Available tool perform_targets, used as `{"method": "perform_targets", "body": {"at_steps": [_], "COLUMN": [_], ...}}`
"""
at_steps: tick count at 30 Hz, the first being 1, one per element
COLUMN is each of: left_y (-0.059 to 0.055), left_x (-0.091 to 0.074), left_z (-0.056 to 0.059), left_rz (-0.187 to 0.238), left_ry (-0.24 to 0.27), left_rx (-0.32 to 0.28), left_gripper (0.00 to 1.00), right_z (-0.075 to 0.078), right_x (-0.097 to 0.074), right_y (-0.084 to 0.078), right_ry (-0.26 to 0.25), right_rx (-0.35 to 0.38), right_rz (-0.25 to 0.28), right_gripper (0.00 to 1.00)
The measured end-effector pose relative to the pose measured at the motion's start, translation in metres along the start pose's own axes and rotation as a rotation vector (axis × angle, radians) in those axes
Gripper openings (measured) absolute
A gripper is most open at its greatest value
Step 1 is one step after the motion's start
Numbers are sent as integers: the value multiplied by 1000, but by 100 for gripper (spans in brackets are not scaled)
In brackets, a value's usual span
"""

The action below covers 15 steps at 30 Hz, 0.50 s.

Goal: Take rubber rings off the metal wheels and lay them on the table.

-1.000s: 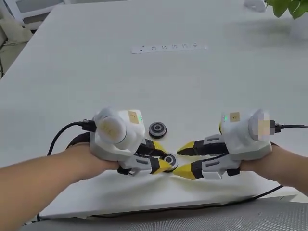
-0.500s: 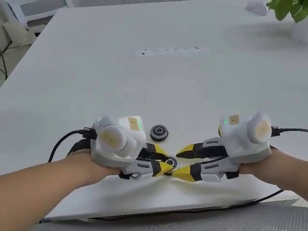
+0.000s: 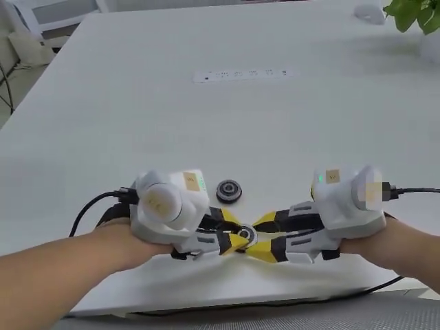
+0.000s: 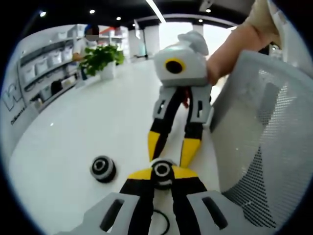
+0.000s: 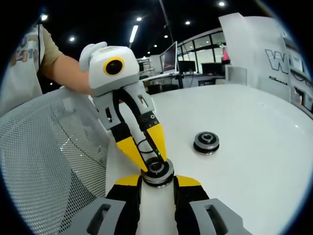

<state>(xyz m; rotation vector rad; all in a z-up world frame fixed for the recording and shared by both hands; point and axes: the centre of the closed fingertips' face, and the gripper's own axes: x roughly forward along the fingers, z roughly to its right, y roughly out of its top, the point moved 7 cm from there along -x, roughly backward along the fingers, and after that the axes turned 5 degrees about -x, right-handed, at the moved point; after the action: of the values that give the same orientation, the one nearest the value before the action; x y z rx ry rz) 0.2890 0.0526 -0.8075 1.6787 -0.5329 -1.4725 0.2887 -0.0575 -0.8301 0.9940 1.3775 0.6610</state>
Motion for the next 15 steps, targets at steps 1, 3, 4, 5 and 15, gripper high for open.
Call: {"method": "perform_targets", "body": {"at_steps": [1, 3, 4, 5, 15], "left_y": [0, 0, 0, 0, 0], "left_x": [0, 0, 0, 0, 0], "left_z": [0, 0, 0, 0, 1], "left_rz": [0, -1, -1, -1, -2], "left_ry": [1, 2, 2, 2, 8], "left_rx": [3, 7, 6, 6, 3], "left_gripper": [13, 13, 13, 13, 13], "right_z": [0, 0, 0, 0, -1], "right_x": [0, 0, -1, -1, -3], "right_y": [0, 0, 0, 0, -2], "right_ry": [0, -1, -2, -2, -13], "right_rx": [-1, -6, -7, -8, -43], "right_rz": [0, -1, -1, -1, -23], "right_gripper": [23, 23, 23, 23, 19]}}
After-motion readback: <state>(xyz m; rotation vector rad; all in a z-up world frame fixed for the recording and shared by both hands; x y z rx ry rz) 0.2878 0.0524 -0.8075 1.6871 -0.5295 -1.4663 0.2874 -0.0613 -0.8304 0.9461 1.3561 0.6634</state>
